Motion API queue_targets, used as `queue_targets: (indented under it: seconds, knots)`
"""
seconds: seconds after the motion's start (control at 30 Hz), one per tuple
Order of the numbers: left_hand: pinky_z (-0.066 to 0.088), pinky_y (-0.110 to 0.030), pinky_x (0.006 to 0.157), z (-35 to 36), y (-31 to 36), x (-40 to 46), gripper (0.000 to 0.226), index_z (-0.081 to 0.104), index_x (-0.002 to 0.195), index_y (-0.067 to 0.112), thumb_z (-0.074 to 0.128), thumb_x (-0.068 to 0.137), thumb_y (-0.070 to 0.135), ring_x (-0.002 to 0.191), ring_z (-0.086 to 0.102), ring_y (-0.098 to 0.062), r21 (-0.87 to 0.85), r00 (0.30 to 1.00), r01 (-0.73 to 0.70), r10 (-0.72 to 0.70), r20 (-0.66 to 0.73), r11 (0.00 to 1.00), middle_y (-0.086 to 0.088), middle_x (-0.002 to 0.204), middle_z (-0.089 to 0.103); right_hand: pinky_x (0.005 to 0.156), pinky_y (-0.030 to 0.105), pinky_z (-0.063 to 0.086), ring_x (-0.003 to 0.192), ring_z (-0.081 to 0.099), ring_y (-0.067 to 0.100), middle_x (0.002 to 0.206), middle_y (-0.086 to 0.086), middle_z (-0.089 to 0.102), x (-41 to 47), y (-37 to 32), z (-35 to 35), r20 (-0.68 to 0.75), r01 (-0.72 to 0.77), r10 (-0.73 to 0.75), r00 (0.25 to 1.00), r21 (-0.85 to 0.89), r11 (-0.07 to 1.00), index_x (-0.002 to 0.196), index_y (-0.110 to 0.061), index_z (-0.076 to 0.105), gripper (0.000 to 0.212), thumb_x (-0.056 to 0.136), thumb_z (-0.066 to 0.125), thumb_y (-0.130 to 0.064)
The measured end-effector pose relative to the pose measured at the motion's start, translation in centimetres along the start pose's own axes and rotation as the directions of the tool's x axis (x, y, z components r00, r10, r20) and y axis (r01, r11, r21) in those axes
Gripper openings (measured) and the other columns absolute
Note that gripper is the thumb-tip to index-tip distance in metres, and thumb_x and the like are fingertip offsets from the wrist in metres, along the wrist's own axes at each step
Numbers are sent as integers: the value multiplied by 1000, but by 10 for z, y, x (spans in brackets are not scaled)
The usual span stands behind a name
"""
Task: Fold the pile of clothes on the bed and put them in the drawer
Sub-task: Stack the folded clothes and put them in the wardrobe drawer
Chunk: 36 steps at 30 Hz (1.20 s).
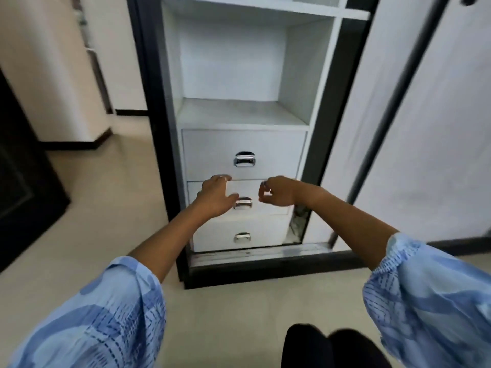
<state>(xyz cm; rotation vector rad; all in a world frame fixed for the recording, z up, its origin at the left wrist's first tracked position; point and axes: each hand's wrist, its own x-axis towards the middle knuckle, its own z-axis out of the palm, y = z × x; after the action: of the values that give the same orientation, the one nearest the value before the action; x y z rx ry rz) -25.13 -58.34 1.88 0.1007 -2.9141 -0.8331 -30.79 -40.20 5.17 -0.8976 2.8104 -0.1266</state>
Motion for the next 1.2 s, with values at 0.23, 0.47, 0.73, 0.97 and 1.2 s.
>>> queue_targets:
  seconds: [0.23, 0.47, 0.73, 0.97, 1.2]
  knots:
    - [34, -36, 110, -55, 6, 8, 69, 32, 146, 15, 57, 91, 48, 135, 36, -27, 179, 961, 246, -264, 87, 953, -9, 148, 38, 98, 31, 39, 123, 48, 28, 133, 13, 53, 41, 31, -19, 101, 133, -121, 988, -120, 984, 128, -7, 55, 39, 99, 48, -34]
    - [21, -34, 117, -15, 35, 32, 79, 13, 153, 13, 51, 94, 50, 145, 21, -25, 341, 928, 233, -313, 204, 911, -7, 159, 17, 101, 32, 37, 127, 45, 29, 139, 13, 50, 78, 63, 0, 129, 225, -207, 970, -142, 964, 132, -5, 52, 43, 100, 46, -33]
    - [4, -42, 118, 6, 22, 156, 87, -6, 153, 13, 54, 95, 39, 148, -11, -25, 541, 992, 130, -113, -64, 831, -8, 160, -16, 108, 43, 36, 133, 39, 33, 146, 15, 37, 165, 100, 50, 14, 159, -158, 987, -26, 987, 142, -5, 38, 55, 97, 51, -34]
    - [0, -41, 118, 20, -8, 251, 105, -17, 150, 10, 61, 89, 45, 147, -16, -24, 593, 973, 178, -52, -223, 786, -9, 158, -24, 119, 36, 11, 149, 7, 26, 161, 15, 5, 236, 130, 87, -271, 159, -192, 943, -138, 978, 153, -5, 6, 73, 98, 49, -28]
    - [1, -43, 118, 47, -36, 271, 120, -24, 148, 17, 66, 78, 57, 147, -14, -24, 574, 927, 184, 52, -370, 798, -5, 156, -29, 100, 40, 46, 121, 57, 32, 130, 20, 59, 274, 134, 111, -424, 138, -229, 876, -235, 962, 129, 1, 57, 79, 61, 86, -26]
